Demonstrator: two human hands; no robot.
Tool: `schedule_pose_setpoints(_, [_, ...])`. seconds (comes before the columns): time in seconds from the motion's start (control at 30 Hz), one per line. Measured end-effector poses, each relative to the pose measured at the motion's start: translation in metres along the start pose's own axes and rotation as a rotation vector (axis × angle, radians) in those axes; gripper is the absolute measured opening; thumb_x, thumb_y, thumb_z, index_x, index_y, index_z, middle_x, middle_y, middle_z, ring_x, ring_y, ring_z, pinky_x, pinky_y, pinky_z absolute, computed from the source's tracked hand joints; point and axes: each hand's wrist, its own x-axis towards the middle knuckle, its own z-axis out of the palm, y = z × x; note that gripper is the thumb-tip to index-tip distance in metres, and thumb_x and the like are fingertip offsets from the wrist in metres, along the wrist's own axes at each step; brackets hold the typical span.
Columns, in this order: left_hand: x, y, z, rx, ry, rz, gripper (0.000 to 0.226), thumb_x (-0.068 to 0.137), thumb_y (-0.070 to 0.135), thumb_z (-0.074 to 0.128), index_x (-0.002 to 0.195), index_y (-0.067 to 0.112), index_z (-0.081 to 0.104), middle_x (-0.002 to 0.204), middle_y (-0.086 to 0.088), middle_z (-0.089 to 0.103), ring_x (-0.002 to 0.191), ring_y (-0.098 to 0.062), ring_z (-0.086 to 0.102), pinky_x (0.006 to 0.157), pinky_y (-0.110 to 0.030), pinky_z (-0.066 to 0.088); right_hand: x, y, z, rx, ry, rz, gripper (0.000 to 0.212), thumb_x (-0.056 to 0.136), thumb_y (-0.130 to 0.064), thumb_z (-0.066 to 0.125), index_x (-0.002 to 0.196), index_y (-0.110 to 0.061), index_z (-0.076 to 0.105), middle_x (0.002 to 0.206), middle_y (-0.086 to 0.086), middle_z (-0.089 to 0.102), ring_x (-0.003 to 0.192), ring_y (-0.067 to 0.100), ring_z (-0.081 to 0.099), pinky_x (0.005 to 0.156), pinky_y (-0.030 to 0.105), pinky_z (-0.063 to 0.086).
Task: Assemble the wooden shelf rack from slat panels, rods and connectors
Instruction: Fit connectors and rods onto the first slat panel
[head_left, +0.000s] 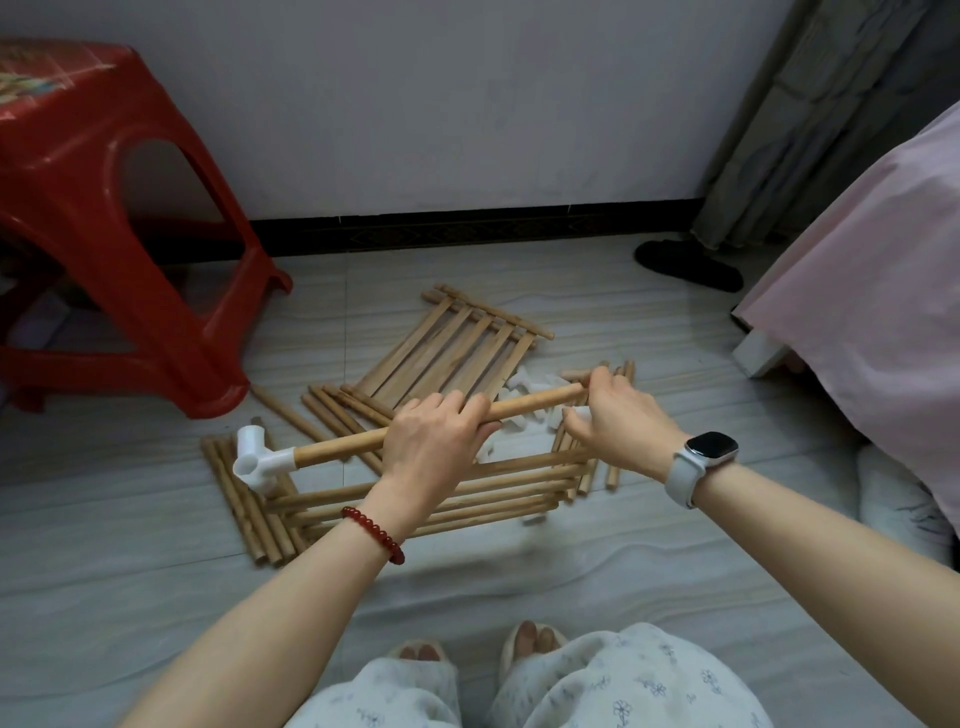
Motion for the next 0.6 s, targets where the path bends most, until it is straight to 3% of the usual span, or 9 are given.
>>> schedule_pose_setpoints(0.1, [-0.002,0.003,-0.001,0.004,0.004,-0.017,0.02,0.086,0.034,0.066,0.086,0.014,0.067,0.062,0.0,0.059,0.05,-0.018,0.055,0.045,-0.027,0.04,-0.001,0.006,-0.008,-0.021,-0.083,-0.124,0.051,0.097,-0.039,0.042,0.138,-0.012,0.028,0.128,0.011,0.046,0.092,0.024,0.056,0.079,0.034,0.047])
schedule_pose_setpoints(0.2, [-0.003,0.002,-0.001,-0.008,0.014,-0.004,0.022,0.088,0.035,0.062,0.086,0.014,0.067,0.062,0.0,0.059,0.05,-0.017,0.055,0.045,-0.026,0.04,-0.004,0.01,-0.015,-0.043,-0.154,-0.216,0.063,0.096,-0.037,0.045,0.146,-0.012,0.017,0.141,0.01,0.038,0.108,0.025,0.054,0.092,0.039,0.045])
schedule_pose_setpoints(0.33, [-0.001,-0.005,-0.001,-0.026,-0.01,0.014,0.022,0.087,0.037,0.062,0.084,0.015,0.067,0.062,0.001,0.058,0.05,-0.016,0.054,0.045,-0.026,0.039,-0.012,0.019,-0.026,-0.056,-0.291,-0.289,0.05,0.094,-0.029,0.054,0.135,-0.021,0.027,0.126,0.007,0.049,0.103,0.022,0.054,0.088,0.039,0.048])
schedule_pose_setpoints(0.4, [0.0,-0.002,-0.001,-0.045,-0.019,0.014,0.021,0.086,0.036,0.064,0.083,0.016,0.066,0.061,0.002,0.058,0.049,-0.016,0.054,0.046,-0.025,0.039,-0.015,0.025,-0.03,0.02,-0.344,-0.265,0.048,0.092,-0.025,0.057,0.132,-0.028,0.03,0.125,0.004,0.048,0.11,0.02,0.049,0.092,0.036,0.047])
schedule_pose_setpoints(0.5, [0.001,0.002,0.0,-0.073,-0.026,0.004,0.018,0.084,0.033,0.068,0.083,0.015,0.066,0.06,0.002,0.058,0.048,-0.016,0.054,0.045,-0.026,0.041,-0.017,0.029,-0.024,0.069,-0.237,-0.255,0.061,0.09,-0.031,0.059,0.142,-0.026,0.026,0.138,0.001,0.041,0.124,0.017,0.042,0.103,0.034,0.039])
schedule_pose_setpoints(0.6, [0.002,0.004,-0.002,-0.077,-0.04,-0.024,0.02,0.086,0.034,0.066,0.084,0.015,0.067,0.06,0.001,0.058,0.047,-0.018,0.055,0.045,-0.03,0.046,-0.015,0.025,-0.011,0.138,-0.003,-0.167,0.063,0.088,-0.044,0.057,0.142,-0.024,0.03,0.136,0.004,0.045,0.122,0.02,0.045,0.1,0.034,0.04])
